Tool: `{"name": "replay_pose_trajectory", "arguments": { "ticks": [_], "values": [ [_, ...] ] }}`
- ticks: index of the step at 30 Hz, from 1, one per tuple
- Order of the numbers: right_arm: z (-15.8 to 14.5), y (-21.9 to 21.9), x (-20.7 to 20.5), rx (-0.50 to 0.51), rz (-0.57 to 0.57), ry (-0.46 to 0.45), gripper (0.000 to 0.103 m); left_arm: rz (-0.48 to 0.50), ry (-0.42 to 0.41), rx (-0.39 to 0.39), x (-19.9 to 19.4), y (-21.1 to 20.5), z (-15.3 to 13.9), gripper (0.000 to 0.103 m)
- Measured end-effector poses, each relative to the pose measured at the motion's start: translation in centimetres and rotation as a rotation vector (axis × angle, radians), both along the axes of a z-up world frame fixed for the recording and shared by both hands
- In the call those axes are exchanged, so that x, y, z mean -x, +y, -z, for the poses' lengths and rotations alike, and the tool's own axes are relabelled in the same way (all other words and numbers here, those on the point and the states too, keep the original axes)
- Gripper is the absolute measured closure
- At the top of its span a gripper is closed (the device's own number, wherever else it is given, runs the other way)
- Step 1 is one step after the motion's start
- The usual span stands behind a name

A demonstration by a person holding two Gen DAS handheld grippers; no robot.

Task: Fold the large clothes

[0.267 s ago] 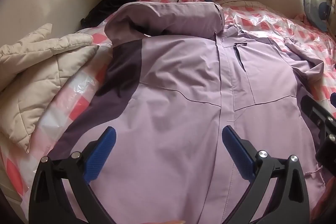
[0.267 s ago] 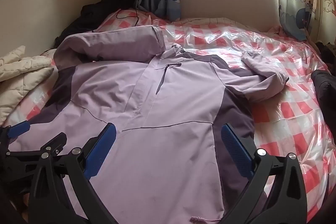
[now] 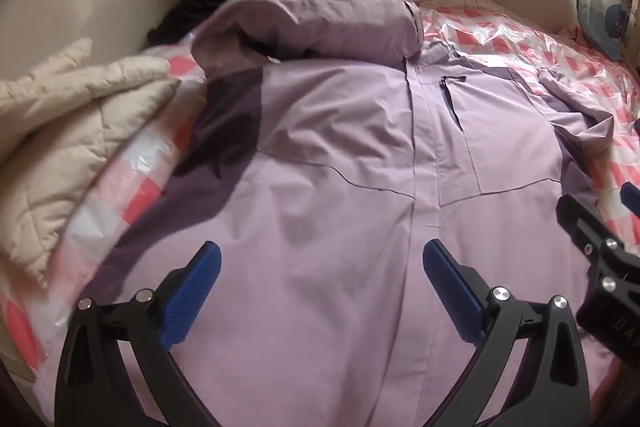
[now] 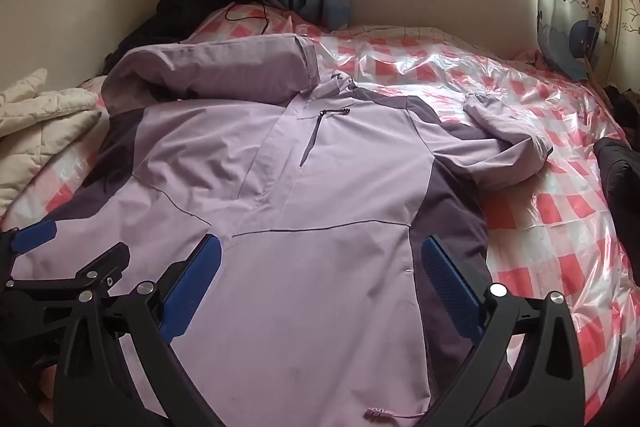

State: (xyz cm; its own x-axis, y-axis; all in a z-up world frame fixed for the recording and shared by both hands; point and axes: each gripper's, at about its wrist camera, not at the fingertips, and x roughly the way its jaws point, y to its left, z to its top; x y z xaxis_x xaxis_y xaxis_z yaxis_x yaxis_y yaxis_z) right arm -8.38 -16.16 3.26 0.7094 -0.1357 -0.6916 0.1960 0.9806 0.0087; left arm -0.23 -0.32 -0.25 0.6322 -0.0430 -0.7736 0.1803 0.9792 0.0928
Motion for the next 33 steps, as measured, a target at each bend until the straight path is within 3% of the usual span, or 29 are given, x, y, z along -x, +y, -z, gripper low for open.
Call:
{"name": "replay_pose_trajectory", "arguments": {
  "ticks": [10,16,25,33],
  "values": [
    [0.4,-1.3,-0.1,-0.02,0.018,0.017,0.006,0.032,0.033,0.065,-0.4,-0.4,0.3,0.006],
    [0.4,-1.7,0.0,-0.033,0.023,0.011,0.006,0.011,-0.056,0.039,0.2,-0.8,-0.9,0.006],
    [0.4,-2.4,0.1,-0.042,0.041,0.013,0.006,0.0,-0.044,0.082,0.0,-1.7,-1.0,0.006],
    [0.5,-3.0,0.1,-0.05,0.05,0.014,0.006,0.009,-0.09,-0.015,0.4,-2.7,-1.1,0.006]
  ]
}}
